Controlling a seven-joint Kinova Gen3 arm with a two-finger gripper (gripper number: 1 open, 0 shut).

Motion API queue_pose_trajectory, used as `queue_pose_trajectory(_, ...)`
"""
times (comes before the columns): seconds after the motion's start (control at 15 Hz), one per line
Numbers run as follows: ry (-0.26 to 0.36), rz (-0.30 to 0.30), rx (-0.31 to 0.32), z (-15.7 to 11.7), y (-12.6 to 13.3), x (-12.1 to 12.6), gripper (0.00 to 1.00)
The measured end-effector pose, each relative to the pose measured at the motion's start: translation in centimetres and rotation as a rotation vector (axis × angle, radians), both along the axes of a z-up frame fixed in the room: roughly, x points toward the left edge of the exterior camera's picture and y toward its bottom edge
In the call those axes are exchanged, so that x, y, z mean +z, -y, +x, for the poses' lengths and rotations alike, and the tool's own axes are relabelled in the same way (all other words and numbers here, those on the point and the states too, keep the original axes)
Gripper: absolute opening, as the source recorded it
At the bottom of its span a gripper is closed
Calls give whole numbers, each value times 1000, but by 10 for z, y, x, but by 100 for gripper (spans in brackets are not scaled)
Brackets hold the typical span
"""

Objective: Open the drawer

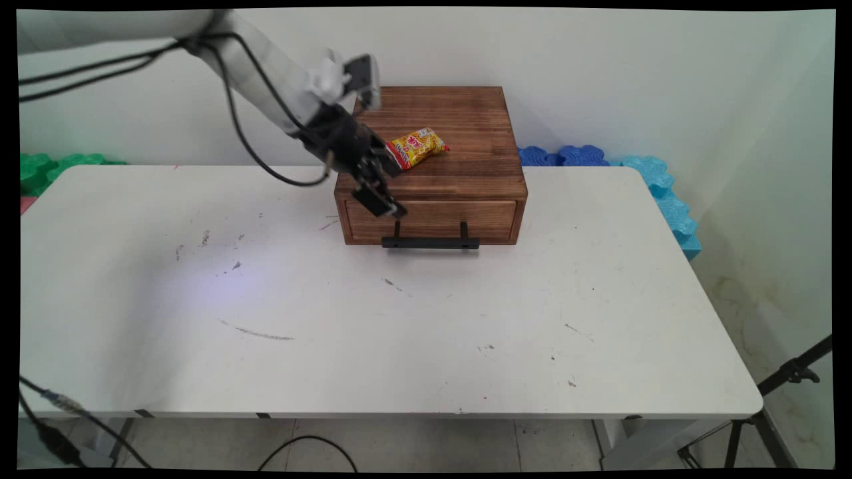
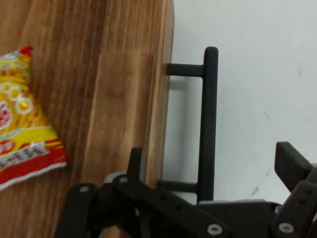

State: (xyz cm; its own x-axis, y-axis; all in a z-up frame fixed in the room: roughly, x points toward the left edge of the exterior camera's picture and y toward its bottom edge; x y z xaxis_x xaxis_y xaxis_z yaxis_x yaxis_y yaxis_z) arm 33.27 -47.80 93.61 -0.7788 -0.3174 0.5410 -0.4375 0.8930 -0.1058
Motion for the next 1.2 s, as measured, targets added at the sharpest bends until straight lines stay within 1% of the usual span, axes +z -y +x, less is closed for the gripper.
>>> queue_pose_trajectory(0.2,34,12,-24,-26,8,-25,100)
queue_pose_trajectory(0.53,78,18,-70,-55,10,-53,100)
queue_pose_trajectory(0.87,113,23,-106,-71,2,-71,100)
queue_pose_trajectory(1.2,125,14,-115,-80,3,-90,100)
